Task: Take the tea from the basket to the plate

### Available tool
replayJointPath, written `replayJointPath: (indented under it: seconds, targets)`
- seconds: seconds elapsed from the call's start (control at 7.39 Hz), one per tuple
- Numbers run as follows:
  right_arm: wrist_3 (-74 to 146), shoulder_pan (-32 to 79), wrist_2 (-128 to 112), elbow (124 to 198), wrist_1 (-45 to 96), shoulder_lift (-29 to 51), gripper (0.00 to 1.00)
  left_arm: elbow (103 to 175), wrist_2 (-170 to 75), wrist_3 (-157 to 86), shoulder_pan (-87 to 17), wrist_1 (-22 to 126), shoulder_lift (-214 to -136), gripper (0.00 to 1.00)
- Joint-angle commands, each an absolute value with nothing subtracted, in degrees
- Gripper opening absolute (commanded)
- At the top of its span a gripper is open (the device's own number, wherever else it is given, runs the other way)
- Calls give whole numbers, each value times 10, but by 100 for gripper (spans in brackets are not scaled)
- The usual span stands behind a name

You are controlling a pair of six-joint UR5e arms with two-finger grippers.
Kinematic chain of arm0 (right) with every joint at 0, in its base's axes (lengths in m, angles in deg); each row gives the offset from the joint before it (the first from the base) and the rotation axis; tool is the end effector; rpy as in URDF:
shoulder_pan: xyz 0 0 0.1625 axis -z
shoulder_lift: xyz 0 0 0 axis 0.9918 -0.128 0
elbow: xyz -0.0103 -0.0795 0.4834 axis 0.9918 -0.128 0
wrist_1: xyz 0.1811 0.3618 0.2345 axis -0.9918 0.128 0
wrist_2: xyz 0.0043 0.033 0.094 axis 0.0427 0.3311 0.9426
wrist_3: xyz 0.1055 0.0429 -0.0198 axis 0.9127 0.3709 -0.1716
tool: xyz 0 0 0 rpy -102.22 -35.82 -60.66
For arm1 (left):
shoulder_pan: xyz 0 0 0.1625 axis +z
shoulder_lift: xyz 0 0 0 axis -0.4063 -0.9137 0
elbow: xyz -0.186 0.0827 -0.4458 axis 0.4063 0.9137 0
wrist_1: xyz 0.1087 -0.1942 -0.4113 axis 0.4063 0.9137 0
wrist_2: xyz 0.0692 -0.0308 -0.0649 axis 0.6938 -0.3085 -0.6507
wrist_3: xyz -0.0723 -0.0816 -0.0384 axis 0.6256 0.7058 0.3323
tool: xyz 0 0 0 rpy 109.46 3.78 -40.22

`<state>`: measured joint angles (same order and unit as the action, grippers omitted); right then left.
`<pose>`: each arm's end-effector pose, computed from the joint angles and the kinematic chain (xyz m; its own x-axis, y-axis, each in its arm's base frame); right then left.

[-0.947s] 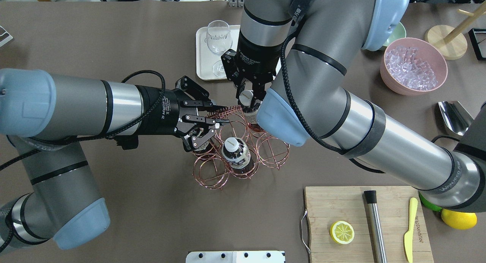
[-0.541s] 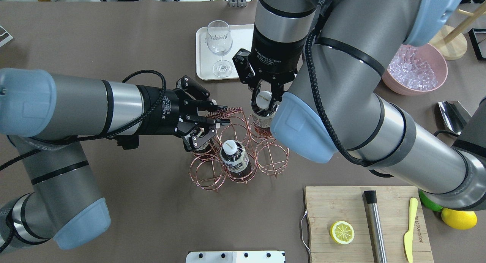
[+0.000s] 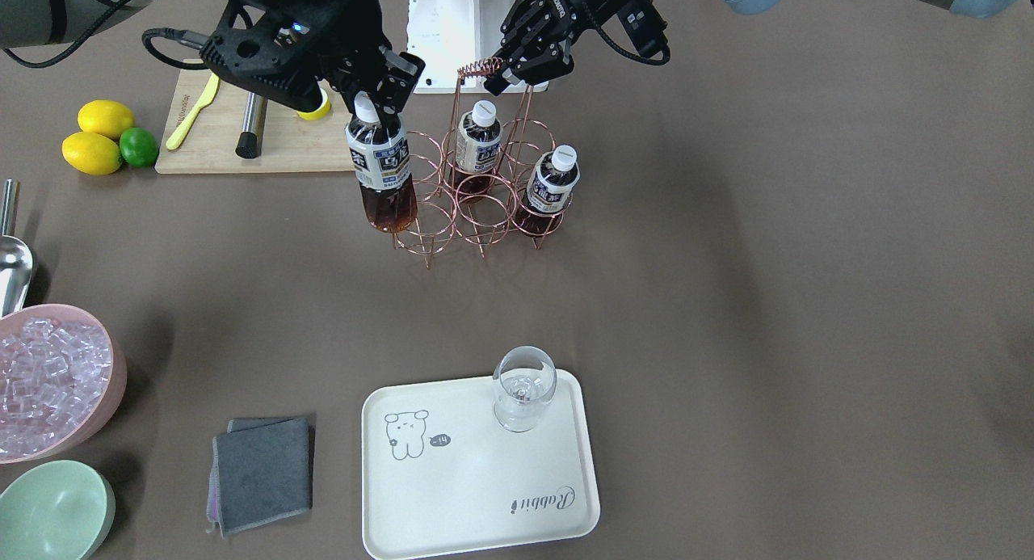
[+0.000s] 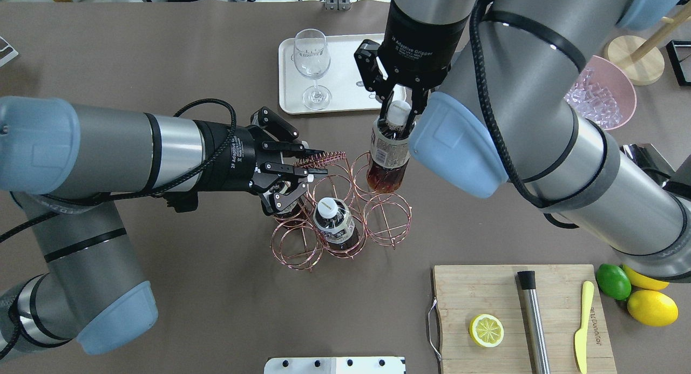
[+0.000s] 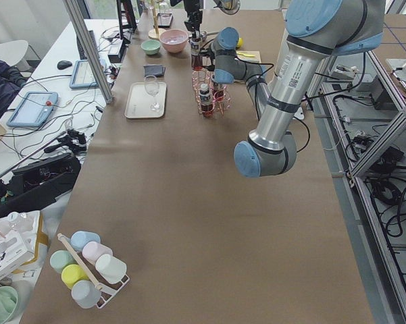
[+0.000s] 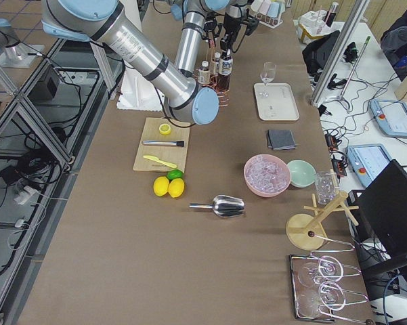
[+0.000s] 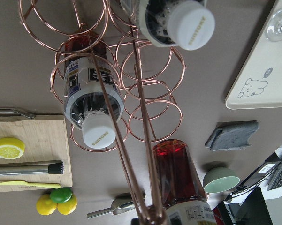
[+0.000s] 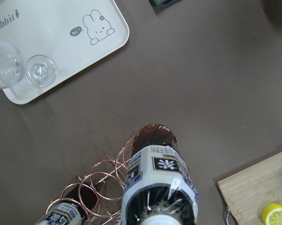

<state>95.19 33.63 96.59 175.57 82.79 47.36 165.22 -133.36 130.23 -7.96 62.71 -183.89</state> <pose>-0.3870 -0.5413 0.0271 0.6446 0.4421 0.6237 -0.2428 0.8920 -0.3814 0.4502 -0.3969 0.1189 -0.2507 -0.9681 -0.0020 -0.0383 0.0119 -0.9992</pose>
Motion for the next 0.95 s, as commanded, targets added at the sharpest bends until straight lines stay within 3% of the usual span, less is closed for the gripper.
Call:
replayJointPath:
  seconds: [0.0,0.54,0.81]
  targets:
    - [869,300,978,1654,815,515,0,1652,-1334,1302,-80,627,-1840,0]
    - [851,274,997,1404,576,559,0,1657,-1336,1320,-84,627,-1845,0]
    - [830,269,994,1330,492,560,0,1663,-1356,1327,-93,626,-1847,0]
